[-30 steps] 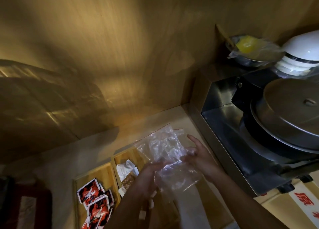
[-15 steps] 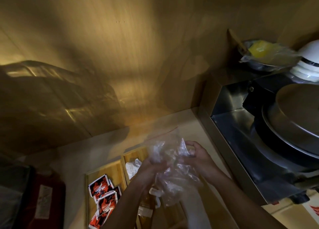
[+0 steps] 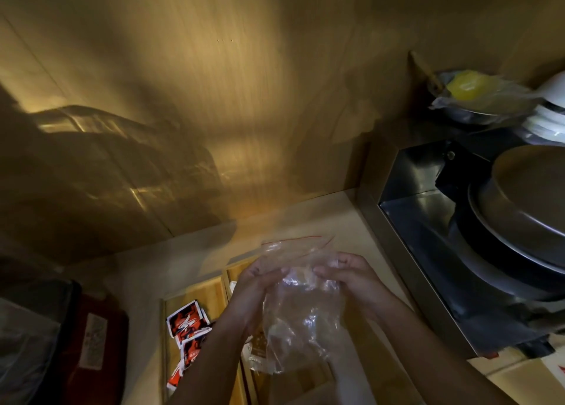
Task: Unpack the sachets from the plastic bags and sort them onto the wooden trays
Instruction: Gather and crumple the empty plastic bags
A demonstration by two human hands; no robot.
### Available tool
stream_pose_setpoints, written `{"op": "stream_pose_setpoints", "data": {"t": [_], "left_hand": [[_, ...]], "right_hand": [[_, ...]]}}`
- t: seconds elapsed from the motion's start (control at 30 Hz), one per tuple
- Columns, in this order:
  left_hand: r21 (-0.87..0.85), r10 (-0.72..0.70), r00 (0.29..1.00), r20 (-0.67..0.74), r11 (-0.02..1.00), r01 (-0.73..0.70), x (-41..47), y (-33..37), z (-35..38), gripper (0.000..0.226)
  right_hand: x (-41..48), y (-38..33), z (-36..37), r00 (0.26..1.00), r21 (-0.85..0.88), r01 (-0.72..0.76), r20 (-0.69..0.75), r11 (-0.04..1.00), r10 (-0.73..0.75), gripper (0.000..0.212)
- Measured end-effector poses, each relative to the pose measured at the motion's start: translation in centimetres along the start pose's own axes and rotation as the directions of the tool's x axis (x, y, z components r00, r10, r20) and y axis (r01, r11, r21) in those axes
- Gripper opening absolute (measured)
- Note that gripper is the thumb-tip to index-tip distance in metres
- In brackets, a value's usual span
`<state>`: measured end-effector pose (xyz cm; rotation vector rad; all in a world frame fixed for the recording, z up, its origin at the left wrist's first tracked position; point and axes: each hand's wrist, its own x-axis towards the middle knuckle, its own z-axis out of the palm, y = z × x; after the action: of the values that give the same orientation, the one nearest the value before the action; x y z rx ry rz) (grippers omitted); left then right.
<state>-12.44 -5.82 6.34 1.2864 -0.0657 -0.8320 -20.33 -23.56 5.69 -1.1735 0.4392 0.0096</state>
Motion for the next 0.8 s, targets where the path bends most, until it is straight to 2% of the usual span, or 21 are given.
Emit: {"op": "stream_pose_setpoints", "data": {"t": [0.03,0.1,0.17,0.23,0.27,0.37,0.4,0.5,0.57,0.67,0.73,0.8], "left_hand": [[0.010,0.002,1.000,-0.008,1.000,-0.002,-0.3,0.1,0.1,0.021],[0.019,-0.040,0.998,0.046,0.999,0.039,-0.6,0.1,-0.2,0.035],[0.053,-0.105,0.991,0.084,0.994,0.101,-1.1,0.1,-0.3,0.047],[0.143,-0.102,0.993,0.056,0.985,0.093,-1.4,-0.1,-0.6,0.041],[0.176,-0.089,0.995,0.034,0.981,0.082,-1.5,-0.4,-0.7,0.035],[0.161,-0.041,0.998,-0.055,0.986,0.049,-1.8,-0.7,-1.1,0.023],[0.152,-0.028,0.996,-0.088,0.987,0.041,-1.9,-0.7,-1.2,0.021],[0.104,0.022,0.991,-0.130,0.995,-0.009,-2.3,-0.4,-1.4,0.012],[0.081,0.053,0.989,-0.135,0.996,-0.042,-2.8,0.0,-1.4,0.020],[0.053,0.077,0.994,-0.081,0.996,-0.073,-3.4,0.0,-1.9,0.021],[0.031,0.072,0.996,-0.044,0.997,-0.071,-3.8,-0.1,-2.3,0.024],[0.000,0.055,0.998,-0.017,0.998,-0.055,-4.0,0.0,-2.6,0.027]], "right_hand": [[0.0,0.0,0.1,1.000,0.025,0.021,-0.017,0.999,-0.021,0.006],[0.0,-0.1,0.3,0.996,0.056,0.063,-0.072,0.996,-0.058,0.017],[0.1,-0.2,0.3,0.991,0.067,0.083,-0.107,0.994,-0.076,0.017],[0.2,-0.1,0.0,0.993,0.072,0.077,-0.091,0.994,-0.070,0.006],[0.2,0.1,-0.1,0.997,0.075,0.045,-0.058,0.996,-0.041,0.009],[0.0,0.3,-0.2,0.989,0.079,-0.103,0.110,0.991,0.094,0.053],[-0.1,0.5,-0.2,0.983,0.061,-0.124,0.144,0.990,0.114,0.057],[-0.3,0.7,0.0,0.982,0.000,-0.112,0.152,0.994,0.111,0.041],[-0.1,1.0,-0.2,0.978,0.000,-0.107,0.177,0.994,0.106,0.047],[0.0,1.1,-0.3,0.982,0.033,-0.078,0.177,0.996,0.071,0.041],[0.0,1.0,-0.3,0.984,0.013,-0.066,0.166,0.998,0.063,0.046],[0.2,1.4,-0.5,0.989,-0.003,-0.071,0.131,0.997,0.071,0.038]]}}
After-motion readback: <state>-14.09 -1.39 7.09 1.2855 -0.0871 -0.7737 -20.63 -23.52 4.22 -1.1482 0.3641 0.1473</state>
